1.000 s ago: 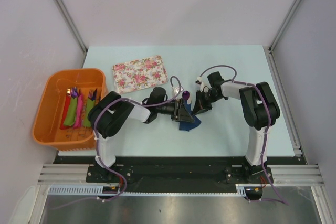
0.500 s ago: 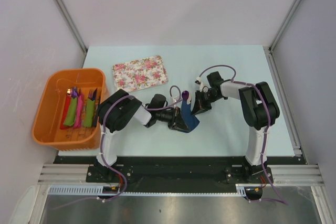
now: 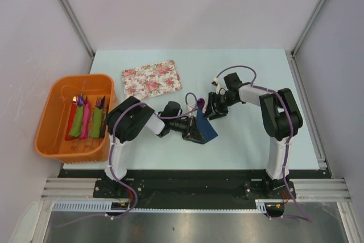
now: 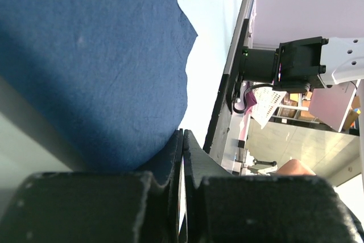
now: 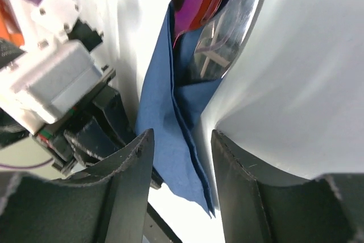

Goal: Place the utensils on the paper napkin and roll it up

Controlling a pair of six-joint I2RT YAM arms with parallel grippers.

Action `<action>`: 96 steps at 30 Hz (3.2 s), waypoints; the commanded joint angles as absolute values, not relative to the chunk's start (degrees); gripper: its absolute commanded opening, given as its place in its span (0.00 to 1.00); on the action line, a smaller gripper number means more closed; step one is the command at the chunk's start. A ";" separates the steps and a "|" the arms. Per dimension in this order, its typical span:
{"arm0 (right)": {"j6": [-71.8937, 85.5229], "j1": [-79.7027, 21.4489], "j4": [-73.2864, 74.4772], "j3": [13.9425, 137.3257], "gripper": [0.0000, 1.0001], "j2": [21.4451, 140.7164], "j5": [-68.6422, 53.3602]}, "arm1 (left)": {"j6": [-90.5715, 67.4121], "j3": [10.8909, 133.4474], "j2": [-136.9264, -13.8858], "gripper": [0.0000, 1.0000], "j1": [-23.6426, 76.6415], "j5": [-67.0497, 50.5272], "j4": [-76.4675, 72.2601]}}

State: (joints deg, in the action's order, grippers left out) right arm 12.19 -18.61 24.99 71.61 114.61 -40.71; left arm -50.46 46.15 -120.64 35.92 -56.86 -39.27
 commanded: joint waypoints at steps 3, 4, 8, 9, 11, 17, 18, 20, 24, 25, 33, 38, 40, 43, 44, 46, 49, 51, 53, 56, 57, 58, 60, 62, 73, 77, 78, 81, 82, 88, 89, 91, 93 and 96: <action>12.57 -20.65 25.13 75.50 0.48 118.30 -33.76 | -46.05 46.67 -122.26 0.04 35.68 -52.73 -34.89; 12.39 -21.35 25.40 75.67 0.48 119.00 -32.62 | -46.14 46.67 -122.17 0.04 35.77 -52.65 -35.07; 12.83 -22.32 25.75 75.67 0.44 120.67 -31.03 | -46.14 47.02 -121.99 0.04 35.68 -52.65 -35.07; 12.92 -22.41 26.01 75.67 0.42 120.93 -30.68 | -46.14 47.11 -121.99 0.04 35.68 -52.56 -34.98; 13.44 -22.50 26.45 75.50 0.36 121.81 -30.06 | -46.05 47.20 -121.90 0.04 35.77 -52.38 -34.98; 13.89 -21.71 26.46 74.88 0.00 122.52 -32.07 | -46.32 47.90 -120.59 0.05 35.60 -51.86 -34.72; 13.97 -21.53 26.11 74.71 0.00 122.43 -33.04 | -46.32 48.16 -120.06 0.05 35.42 -51.77 -34.63; 14.24 -20.66 24.01 74.18 0.00 121.04 -36.20 | -46.14 48.60 -118.66 0.10 34.98 -51.50 -34.28; 13.27 -19.78 21.63 75.58 0.00 118.22 -39.99 | -42.02 52.63 -111.12 0.25 33.49 -50.19 -28.58; 13.53 -19.51 21.01 75.93 0.00 117.60 -40.77 | -39.75 53.17 -109.53 0.30 33.23 -49.92 -27.09; 13.97 -18.98 16.70 75.41 0.00 112.77 -42.01 | -27.26 55.72 -93.35 0.64 25.59 -45.44 -7.31; 13.80 -19.07 14.60 73.74 0.00 109.17 -42.10 | -18.29 58.18 -83.87 0.79 18.90 -40.53 2.69; 13.27 -19.16 14.24 73.13 0.00 108.29 -41.92 | -14.70 60.02 -82.01 0.81 17.32 -37.98 5.35; 11.78 -19.42 15.20 73.21 0.00 106.27 -42.01 | -12.49 62.05 -79.20 0.84 15.56 -34.55 8.43; 11.43 -19.51 15.38 73.30 0.00 105.30 -41.92 | -12.48 62.31 -78.67 0.84 15.21 -33.58 9.05; 10.20 -19.69 15.99 73.82 0.00 103.98 -42.62 | -11.78 63.10 -76.82 0.85 13.98 -31.82 9.67; 7.49 -20.47 17.75 74.44 0.00 100.82 -43.15 | -11.95 61.09 -73.06 1.00 12.31 -34.36 7.22; 6.16 -21.18 19.51 75.06 0.00 97.75 -43.33 | -11.43 57.25 -69.98 1.00 12.22 -33.84 3.97; 4.84 -21.62 20.65 75.58 0.00 95.37 -43.94 | -11.34 53.98 -64.53 1.00 12.22 -33.31 0.28; 2.03 -22.67 23.11 76.81 0.00 91.07 -44.56 | -9.15 51.94 -59.78 1.00 12.04 -36.46 -0.45; 1.24 -23.02 24.07 77.16 0.00 89.84 -44.82 | -8.88 51.68 -58.98 1.00 12.04 -38.48 -0.35; 0.62 -23.46 25.47 77.43 0.00 88.00 -45.09 | -8.96 51.77 -58.63 1.00 12.04 -43.80 1.30; -1.84 -24.08 27.06 78.65 0.00 85.70 -45.79 | -10.01 50.64 -57.75 1.00 12.04 -48.32 1.32; -4.90 -25.22 29.61 79.54 0.00 82.89 -46.14 | -11.33 47.40 -55.74 1.00 12.13 -52.54 -2.44; -11.42 -34.53 33.40 79.89 0.00 70.67 -40.17 | -7.38 43.33 -52.38 0.95 24.78 -58.27 -9.21; -12.39 -38.14 33.13 79.80 0.00 67.86 -37.10 | -12.37 40.44 -53.00 0.93 27.68 -57.57 -15.10; -12.74 -39.88 33.13 79.80 0.00 66.89 -36.48 | -13.35 39.99 -53.09 0.92 28.64 -57.05 -17.99; -13.80 -43.23 32.96 79.80 0.00 65.40 -33.93 | -15.90 38.85 -53.17 0.91 30.84 -56.08 -22.48; -14.15 -43.94 32.87 79.89 0.00 65.13 -33.40 | -16.43 38.76 -53.35 0.91 31.46 -55.73 -23.11; -13.80 -47.02 31.99 80.07 0.00 64.42 -30.68 | -24.16 37.35 -54.58 0.89 34.45 -51.78 -31.46; -13.45 -47.37 31.91 80.16 0.00 64.34 -30.41 | -25.21 37.09 -54.75 0.88 34.54 -51.51 -32.51; -13.18 -48.07 31.38 80.24 0.00 64.25 -29.80 | -26.54 36.65 -55.02 0.86 34.89 -52.20 -36.55; -13.10 -48.51 31.38 80.42 0.00 64.25 -28.74 | -27.60 36.65 -55.19 0.85 35.68 -52.30 -38.66; -12.92 -49.22 30.85 80.60 0.00 64.07 -28.21 | -27.77 36.30 -55.46 0.84 36.73 -50.98 -39.55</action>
